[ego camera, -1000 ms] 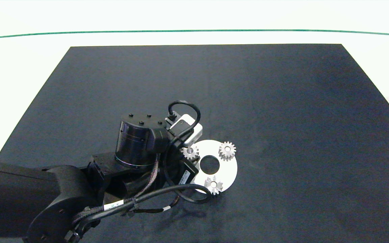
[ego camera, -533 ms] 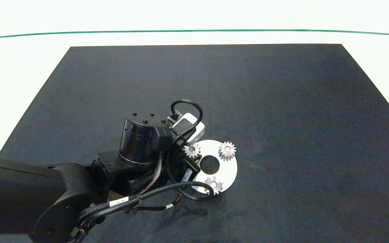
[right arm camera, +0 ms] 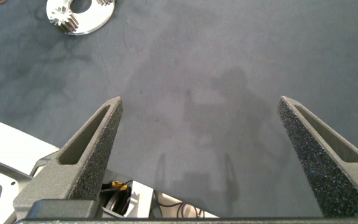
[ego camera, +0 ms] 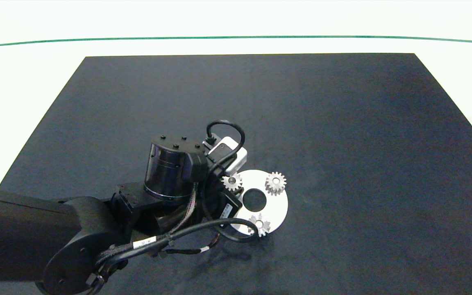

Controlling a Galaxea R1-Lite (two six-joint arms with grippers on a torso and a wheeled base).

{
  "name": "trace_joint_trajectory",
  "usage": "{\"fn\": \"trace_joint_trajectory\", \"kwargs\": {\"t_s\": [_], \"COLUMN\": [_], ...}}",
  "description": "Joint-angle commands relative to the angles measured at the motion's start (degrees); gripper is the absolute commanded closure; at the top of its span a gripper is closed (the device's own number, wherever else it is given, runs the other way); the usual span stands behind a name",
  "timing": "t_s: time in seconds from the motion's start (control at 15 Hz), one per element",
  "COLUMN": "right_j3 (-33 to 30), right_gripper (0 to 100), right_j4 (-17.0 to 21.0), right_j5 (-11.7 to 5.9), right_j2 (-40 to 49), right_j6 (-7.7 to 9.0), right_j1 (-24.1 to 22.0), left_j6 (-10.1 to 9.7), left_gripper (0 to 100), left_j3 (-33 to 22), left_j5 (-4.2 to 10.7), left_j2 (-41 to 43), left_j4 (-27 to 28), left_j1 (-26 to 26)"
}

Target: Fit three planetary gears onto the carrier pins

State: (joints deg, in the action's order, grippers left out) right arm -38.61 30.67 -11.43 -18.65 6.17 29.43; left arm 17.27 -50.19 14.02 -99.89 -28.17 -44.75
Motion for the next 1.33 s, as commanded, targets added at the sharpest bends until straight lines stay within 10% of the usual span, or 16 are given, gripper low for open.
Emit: {"fn": "trace_joint_trajectory", "kwargs": {"t_s": [0.07, 1.33], "right_j3": [-0.06, -0.33], "right_gripper": [0, 0], "right_j4": [0.18, 0.18], "right_j5": [-0.08, -0.08], "right_j2": [0.02, 0.02], "right_j6": [-0.02, -0.02], "right_j1": [-0.07, -0.16], "left_j6": [0.13, -0.49], "left_gripper": [96, 96], "left_j3": [0.0, 0.44], "left_j5": [0.13, -0.04], "left_j2": [0.75, -0.04], "left_j4": [-0.22, -0.83], "left_j1": [0.63, 0.54]}}
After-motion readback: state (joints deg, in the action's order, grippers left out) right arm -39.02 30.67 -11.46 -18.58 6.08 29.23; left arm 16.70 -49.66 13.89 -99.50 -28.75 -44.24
